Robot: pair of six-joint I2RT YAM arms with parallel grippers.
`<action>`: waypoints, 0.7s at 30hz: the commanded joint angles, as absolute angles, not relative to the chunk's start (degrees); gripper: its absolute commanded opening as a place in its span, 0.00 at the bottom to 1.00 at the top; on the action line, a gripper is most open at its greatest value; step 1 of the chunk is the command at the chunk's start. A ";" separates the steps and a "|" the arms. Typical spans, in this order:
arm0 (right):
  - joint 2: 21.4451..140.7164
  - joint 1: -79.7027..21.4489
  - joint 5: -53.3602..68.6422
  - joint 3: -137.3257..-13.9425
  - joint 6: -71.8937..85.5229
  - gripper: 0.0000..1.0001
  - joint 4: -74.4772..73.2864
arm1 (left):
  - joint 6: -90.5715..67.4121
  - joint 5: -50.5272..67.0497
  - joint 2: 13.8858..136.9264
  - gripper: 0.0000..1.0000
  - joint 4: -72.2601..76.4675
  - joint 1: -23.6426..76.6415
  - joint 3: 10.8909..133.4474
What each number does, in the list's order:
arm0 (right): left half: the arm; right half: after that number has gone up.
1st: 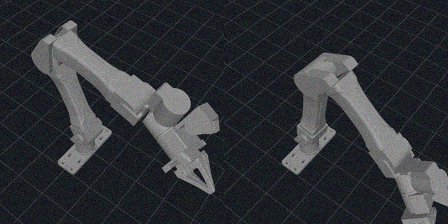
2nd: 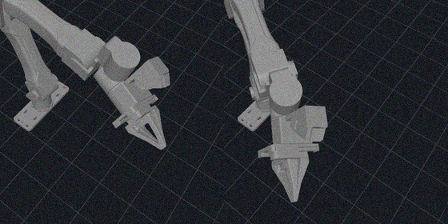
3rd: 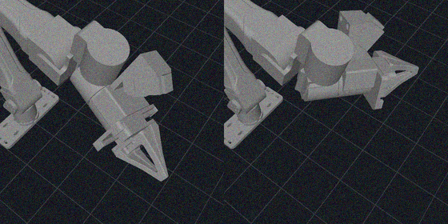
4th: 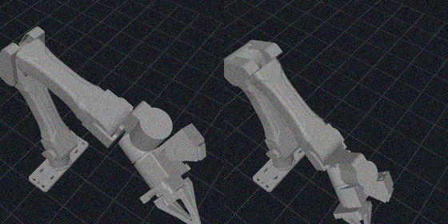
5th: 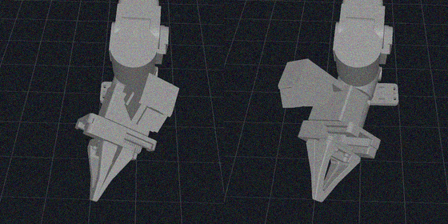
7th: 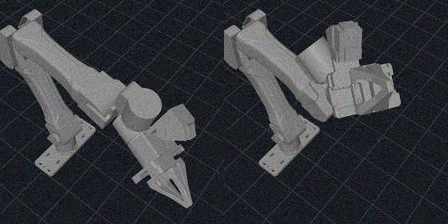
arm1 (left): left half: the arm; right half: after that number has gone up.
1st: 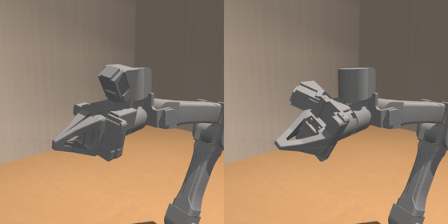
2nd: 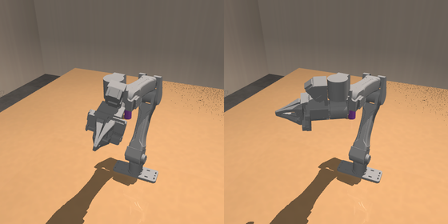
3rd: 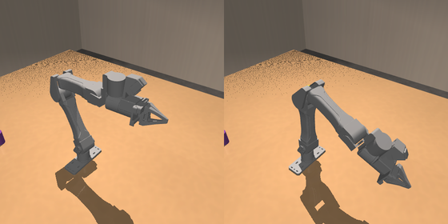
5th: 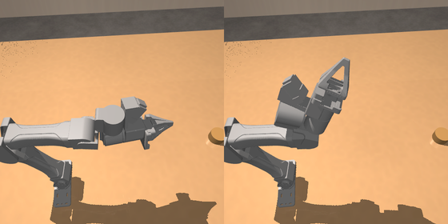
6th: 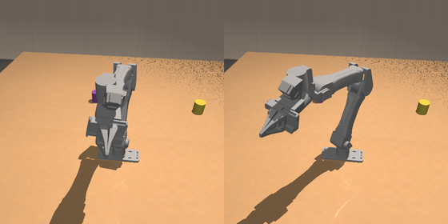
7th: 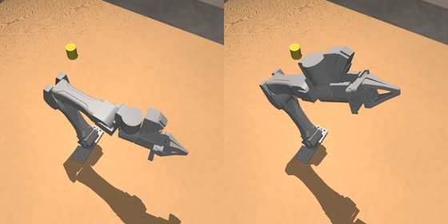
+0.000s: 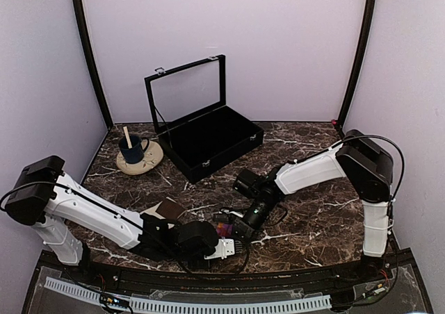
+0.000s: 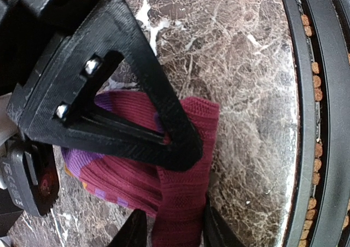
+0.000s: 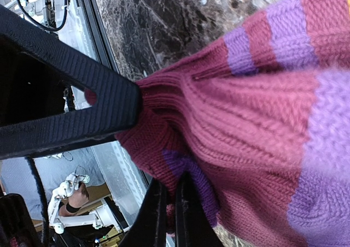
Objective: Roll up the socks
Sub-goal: Roll the sock at the center of the board.
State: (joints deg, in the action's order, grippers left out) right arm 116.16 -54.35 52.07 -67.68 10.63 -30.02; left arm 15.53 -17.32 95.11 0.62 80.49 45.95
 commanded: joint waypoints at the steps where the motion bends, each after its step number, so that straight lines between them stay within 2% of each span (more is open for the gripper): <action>1: 117.64 -53.90 51.75 -68.28 10.69 0.00 -30.83 | 17.32 -18.24 95.52 0.37 1.35 80.77 47.37; 13: 118.20 -53.61 52.12 -68.55 9.91 0.00 -31.55 | 18.58 -18.04 98.15 0.27 0.85 80.77 48.16; 17: 118.38 -53.53 52.04 -68.63 9.59 0.00 -32.11 | 19.08 -16.97 98.54 0.17 0.42 80.77 48.33; 21: 118.47 -53.37 51.66 -68.94 9.09 0.00 -32.79 | 19.31 -15.15 98.90 0.13 -0.35 80.56 48.71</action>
